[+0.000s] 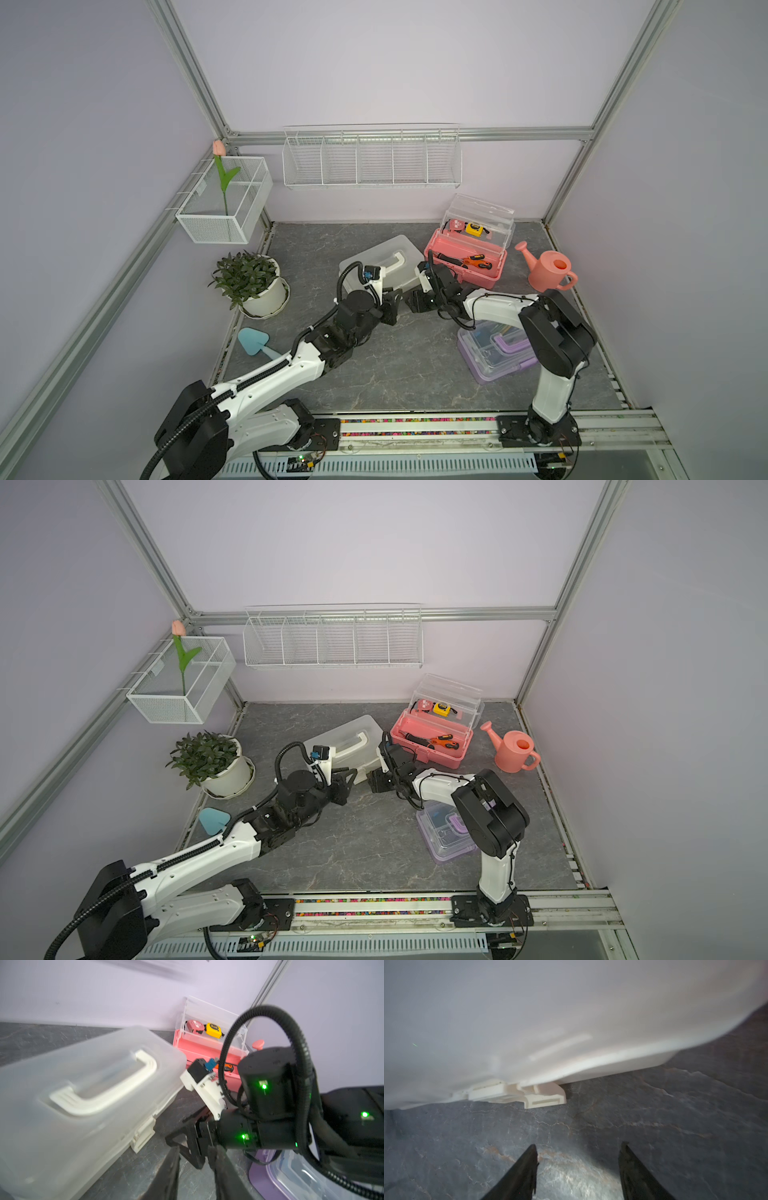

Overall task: Close toolboxes
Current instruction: Close the toolbox lid, then fasten the toolbox latch on the toolbox.

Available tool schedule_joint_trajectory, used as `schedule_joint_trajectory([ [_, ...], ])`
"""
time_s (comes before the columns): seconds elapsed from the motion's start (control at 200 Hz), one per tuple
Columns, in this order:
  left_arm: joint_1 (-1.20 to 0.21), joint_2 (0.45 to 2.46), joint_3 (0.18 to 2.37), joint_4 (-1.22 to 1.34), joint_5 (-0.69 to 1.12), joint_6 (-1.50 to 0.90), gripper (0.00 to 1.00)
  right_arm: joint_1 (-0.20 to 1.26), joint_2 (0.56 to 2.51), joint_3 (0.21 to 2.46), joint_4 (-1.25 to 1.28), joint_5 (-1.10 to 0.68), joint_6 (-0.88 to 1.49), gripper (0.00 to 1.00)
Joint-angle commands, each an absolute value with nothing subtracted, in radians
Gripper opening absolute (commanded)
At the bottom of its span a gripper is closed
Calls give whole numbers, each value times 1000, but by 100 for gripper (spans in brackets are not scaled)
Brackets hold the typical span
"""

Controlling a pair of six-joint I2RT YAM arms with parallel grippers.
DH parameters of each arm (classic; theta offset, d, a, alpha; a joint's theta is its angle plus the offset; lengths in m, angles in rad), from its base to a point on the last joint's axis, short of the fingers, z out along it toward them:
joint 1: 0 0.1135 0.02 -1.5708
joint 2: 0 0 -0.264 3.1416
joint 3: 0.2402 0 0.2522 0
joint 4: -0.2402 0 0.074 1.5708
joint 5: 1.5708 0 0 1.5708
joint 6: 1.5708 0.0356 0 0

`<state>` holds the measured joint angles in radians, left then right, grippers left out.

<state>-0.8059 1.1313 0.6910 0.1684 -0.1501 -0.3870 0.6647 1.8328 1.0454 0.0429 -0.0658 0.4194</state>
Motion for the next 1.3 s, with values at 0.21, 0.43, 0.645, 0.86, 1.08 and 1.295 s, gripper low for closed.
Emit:
schedule_joint_trajectory([
  [0.21, -574, 1356, 958, 76, -16, -442, 51, 637, 1706, 947, -8, -6, 440, 73],
  [0.43, -417, 1613, 1186, 20, 144, -470, 68, 631, 1680, 918, -9, -15, 404, 76],
  [0.645, -305, 1864, 1439, -70, 373, -419, 75, 662, 1672, 885, 83, -39, 305, 82],
  [0.86, -285, 2067, 1690, -292, 468, -312, 76, 763, 1689, 791, 299, 63, 160, 93],
  [1.08, -285, 2111, 1691, -346, 500, -288, 75, 795, 1796, 736, 626, 90, 105, 98],
  [1.295, -284, 2089, 1591, -317, 530, -319, 70, 815, 1951, 754, 850, 163, 82, 99],
])
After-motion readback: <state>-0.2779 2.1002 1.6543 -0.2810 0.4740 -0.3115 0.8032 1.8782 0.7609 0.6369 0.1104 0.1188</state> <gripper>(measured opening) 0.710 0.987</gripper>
